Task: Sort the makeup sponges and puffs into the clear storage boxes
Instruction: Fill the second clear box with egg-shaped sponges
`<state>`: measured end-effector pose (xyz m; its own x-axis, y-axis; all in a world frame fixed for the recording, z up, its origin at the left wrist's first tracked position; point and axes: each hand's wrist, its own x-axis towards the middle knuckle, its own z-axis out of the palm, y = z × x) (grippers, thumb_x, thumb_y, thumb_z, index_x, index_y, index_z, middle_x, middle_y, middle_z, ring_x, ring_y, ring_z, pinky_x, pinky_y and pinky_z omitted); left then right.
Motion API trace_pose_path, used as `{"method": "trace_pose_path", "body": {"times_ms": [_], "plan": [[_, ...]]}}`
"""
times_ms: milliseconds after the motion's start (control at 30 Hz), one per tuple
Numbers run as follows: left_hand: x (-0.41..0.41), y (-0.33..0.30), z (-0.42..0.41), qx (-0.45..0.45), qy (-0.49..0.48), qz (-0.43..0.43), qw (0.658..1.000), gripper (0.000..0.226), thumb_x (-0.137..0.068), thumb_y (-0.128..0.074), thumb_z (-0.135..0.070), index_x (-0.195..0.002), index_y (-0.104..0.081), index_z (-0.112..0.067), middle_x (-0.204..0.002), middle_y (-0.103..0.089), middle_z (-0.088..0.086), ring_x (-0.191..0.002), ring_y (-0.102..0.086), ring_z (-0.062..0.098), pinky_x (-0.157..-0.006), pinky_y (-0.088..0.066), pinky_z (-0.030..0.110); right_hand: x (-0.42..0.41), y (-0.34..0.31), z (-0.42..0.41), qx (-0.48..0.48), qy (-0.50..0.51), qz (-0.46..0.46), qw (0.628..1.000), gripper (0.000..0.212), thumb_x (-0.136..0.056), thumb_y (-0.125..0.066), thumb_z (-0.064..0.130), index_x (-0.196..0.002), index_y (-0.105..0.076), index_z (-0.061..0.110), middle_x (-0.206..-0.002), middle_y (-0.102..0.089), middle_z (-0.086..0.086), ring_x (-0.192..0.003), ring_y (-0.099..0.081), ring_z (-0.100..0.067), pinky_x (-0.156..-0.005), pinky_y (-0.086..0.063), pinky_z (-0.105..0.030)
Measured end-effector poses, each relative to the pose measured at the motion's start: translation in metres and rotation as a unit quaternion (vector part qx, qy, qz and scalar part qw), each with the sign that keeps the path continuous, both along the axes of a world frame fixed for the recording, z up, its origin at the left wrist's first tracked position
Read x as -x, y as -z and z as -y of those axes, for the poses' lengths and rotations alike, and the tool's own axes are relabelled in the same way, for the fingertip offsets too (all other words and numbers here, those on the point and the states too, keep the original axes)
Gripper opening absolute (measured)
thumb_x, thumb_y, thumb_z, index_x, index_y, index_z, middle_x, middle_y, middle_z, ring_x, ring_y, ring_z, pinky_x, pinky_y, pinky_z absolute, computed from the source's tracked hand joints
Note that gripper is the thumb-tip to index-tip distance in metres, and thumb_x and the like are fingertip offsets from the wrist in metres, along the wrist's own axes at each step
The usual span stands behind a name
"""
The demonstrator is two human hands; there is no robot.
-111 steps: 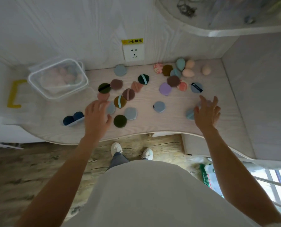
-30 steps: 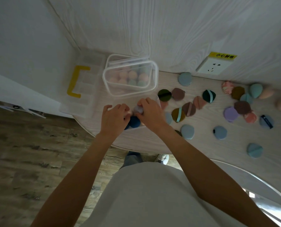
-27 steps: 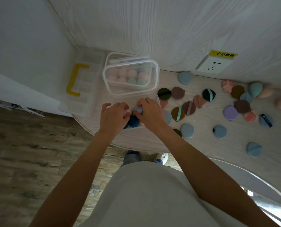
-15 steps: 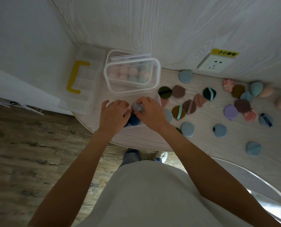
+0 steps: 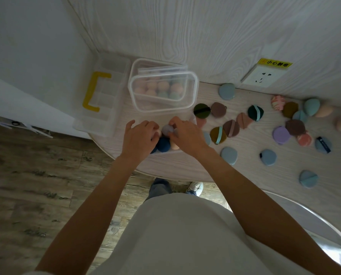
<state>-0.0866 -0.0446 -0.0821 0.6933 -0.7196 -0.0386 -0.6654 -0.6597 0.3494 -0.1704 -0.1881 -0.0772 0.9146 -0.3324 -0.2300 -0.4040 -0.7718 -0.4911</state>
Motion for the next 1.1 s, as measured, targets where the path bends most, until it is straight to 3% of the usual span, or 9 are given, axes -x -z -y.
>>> {"method": "trace_pose_path", "body": {"times_ms": [267, 500, 567, 700, 767, 900, 1000, 1100], "plan": [[0.001, -0.002, -0.001, 0.008, 0.006, 0.002, 1.000, 0.019, -0.086, -0.057, -0.022, -0.103, -0.064, -0.016, -0.101, -0.067, 0.002, -0.091, -0.062, 0.023, -0.102, -0.027, 0.044, 0.000, 0.001, -0.003, -0.021, -0.008, 0.012, 1.000, 0.037, -0.086, -0.055, 0.022, -0.121, -0.046, 0.015, -0.107, -0.060, -0.008, -0.092, -0.057, -0.026, -0.070, -0.050, -0.041], [0.001, -0.003, -0.001, 0.019, 0.010, 0.027, 0.999, 0.020, -0.085, -0.060, -0.024, -0.102, -0.065, -0.017, -0.101, -0.068, 0.002, -0.091, -0.063, 0.023, -0.102, -0.027, 0.045, -0.001, 0.003, -0.005, -0.001, -0.012, 0.040, 0.999, 0.042, -0.086, -0.056, 0.020, -0.126, -0.046, 0.012, -0.112, -0.058, -0.010, -0.097, -0.055, -0.025, -0.066, -0.038, -0.030], [0.001, -0.005, -0.002, 0.024, 0.008, 0.035, 0.999, 0.021, -0.085, -0.058, -0.026, -0.103, -0.065, -0.017, -0.101, -0.068, 0.001, -0.091, -0.063, 0.023, -0.101, -0.028, 0.044, 0.000, -0.001, -0.005, -0.004, -0.007, 0.045, 0.999, 0.041, -0.086, -0.057, 0.019, -0.125, -0.047, 0.012, -0.112, -0.058, -0.010, -0.098, -0.055, -0.025, -0.067, -0.042, -0.032], [0.003, -0.016, -0.002, 0.099, 0.003, 0.079, 0.992, 0.023, -0.087, -0.050, -0.028, -0.097, -0.067, -0.015, -0.085, -0.070, 0.000, -0.073, -0.063, 0.022, -0.085, -0.042, 0.036, 0.005, -0.021, -0.003, 0.023, 0.006, 0.094, 0.995, 0.033, -0.088, -0.054, 0.023, -0.118, -0.055, 0.012, -0.108, -0.063, -0.007, -0.095, -0.057, -0.024, -0.071, -0.048, -0.036], [0.012, -0.026, 0.001, 0.178, 0.015, 0.093, 0.980, 0.020, -0.088, -0.052, -0.025, -0.094, -0.067, -0.013, -0.081, -0.069, 0.000, -0.069, -0.060, 0.020, -0.074, -0.043, 0.029, 0.018, -0.037, 0.004, 0.079, 0.033, 0.184, 0.979, 0.025, -0.087, -0.054, 0.027, -0.105, -0.064, 0.012, -0.091, -0.069, -0.003, -0.079, -0.063, -0.021, -0.063, -0.050, -0.032], [0.044, -0.048, 0.039, 0.284, 0.132, 0.026, 0.949, 0.022, -0.091, -0.051, -0.021, -0.096, -0.067, -0.008, -0.083, -0.067, 0.004, -0.072, -0.055, 0.012, -0.068, -0.042, 0.020, 0.072, -0.045, 0.036, 0.134, 0.095, 0.295, 0.941, 0.021, -0.087, -0.054, 0.025, -0.084, -0.069, 0.011, -0.067, -0.067, 0.000, -0.053, -0.059, -0.013, -0.045, -0.049, -0.024], [0.077, -0.056, 0.102, 0.317, 0.266, -0.033, 0.910, 0.020, -0.091, -0.053, -0.017, -0.098, -0.066, -0.004, -0.083, -0.066, 0.004, -0.071, -0.057, 0.010, -0.065, -0.047, 0.020, 0.139, -0.040, 0.081, 0.158, 0.176, 0.259, 0.936, 0.022, -0.088, -0.054, 0.027, -0.085, -0.069, 0.012, -0.068, -0.068, -0.002, -0.052, -0.060, -0.015, -0.044, -0.050, -0.026], [0.111, -0.048, 0.170, 0.281, 0.323, -0.086, 0.900, 0.019, -0.090, -0.055, -0.016, -0.105, -0.063, -0.007, -0.091, -0.065, 0.004, -0.078, -0.056, 0.008, -0.068, -0.048, 0.022, 0.204, -0.037, 0.129, 0.170, 0.250, 0.197, 0.933, 0.023, -0.085, -0.051, 0.027, -0.091, -0.068, 0.014, -0.075, -0.070, -0.004, -0.062, -0.065, -0.022, -0.054, -0.051, -0.027]]}}
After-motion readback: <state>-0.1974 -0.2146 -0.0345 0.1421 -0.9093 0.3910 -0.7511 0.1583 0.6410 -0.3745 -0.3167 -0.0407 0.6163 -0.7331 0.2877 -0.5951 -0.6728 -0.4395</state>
